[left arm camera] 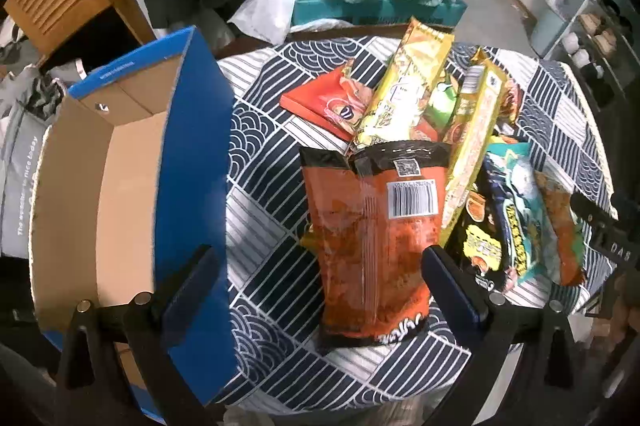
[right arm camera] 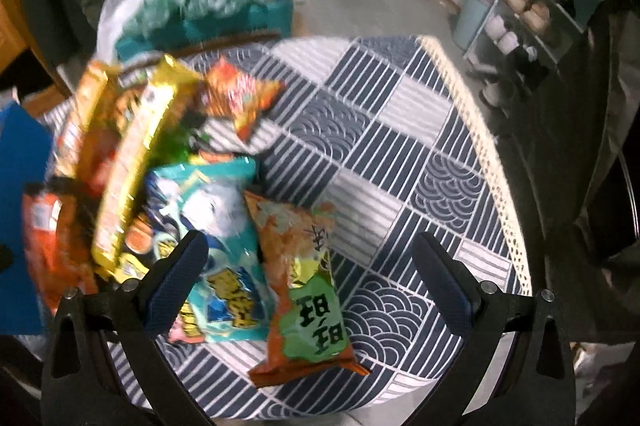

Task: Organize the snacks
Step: 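Grasp the orange chip bag with the left tool while the right tool grasps the green-orange cracker bag, then carry the orange bag with the left tool while the right tool carries the cracker bag into the box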

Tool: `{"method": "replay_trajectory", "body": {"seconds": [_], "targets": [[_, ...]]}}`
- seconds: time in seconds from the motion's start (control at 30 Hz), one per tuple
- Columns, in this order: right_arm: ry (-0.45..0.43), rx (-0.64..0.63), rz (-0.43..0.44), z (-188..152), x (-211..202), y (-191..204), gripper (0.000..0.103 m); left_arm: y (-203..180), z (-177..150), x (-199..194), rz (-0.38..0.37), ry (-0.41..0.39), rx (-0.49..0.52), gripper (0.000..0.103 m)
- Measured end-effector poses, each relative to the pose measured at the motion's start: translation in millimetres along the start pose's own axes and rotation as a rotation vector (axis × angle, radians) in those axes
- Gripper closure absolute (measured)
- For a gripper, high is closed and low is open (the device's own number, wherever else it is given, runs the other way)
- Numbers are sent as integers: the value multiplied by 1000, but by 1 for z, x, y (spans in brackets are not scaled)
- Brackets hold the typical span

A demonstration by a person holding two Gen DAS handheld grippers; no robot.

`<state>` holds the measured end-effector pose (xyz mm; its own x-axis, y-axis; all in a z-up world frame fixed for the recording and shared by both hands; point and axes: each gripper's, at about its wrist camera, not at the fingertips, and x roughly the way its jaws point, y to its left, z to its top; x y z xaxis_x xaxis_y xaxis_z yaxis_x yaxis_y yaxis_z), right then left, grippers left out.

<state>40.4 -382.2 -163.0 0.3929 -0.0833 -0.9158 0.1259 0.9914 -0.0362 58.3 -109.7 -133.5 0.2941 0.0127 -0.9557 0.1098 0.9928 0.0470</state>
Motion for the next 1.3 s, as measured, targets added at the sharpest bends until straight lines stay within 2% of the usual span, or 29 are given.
{"method": "replay_trajectory", "body": {"seconds": [0.3,0.37,0.5,0.63,0.67,0.7,0.77,0.87,0.9,0.93,1.0,1.2,1.3], "targets": [[103,5,11,-5,41,-11,3,-16,2,29,-5,81,-15,1],[126,3,5,-7,48,-11,10,-18,4,35,-14,89,-30,1],[159,14,24,-9,61,-13,12,-23,10,41,-22,79,-39,1],[176,20,59,-9,67,-13,27,-28,10,40,-63,99,-34,1],[179,22,65,-9,67,-12,33,-31,8,39,-72,97,-28,1],[182,24,73,-9,68,-12,36,-34,7,39,-71,93,-16,1],[193,35,94,-10,69,-12,52,-40,6,43,-54,99,9,1],[187,42,96,-9,66,-12,63,-43,6,56,-33,126,27,1],[177,42,92,-8,63,-13,63,-43,7,60,-38,133,27,1],[170,44,89,-8,61,-12,63,-42,7,62,-45,135,25,3],[137,57,92,-6,51,-14,64,-39,7,64,-38,140,20,24],[72,60,68,0,27,-11,64,-28,5,62,-76,126,-2,41],[51,40,52,-5,17,-4,65,-26,5,57,-87,116,4,45]]}}
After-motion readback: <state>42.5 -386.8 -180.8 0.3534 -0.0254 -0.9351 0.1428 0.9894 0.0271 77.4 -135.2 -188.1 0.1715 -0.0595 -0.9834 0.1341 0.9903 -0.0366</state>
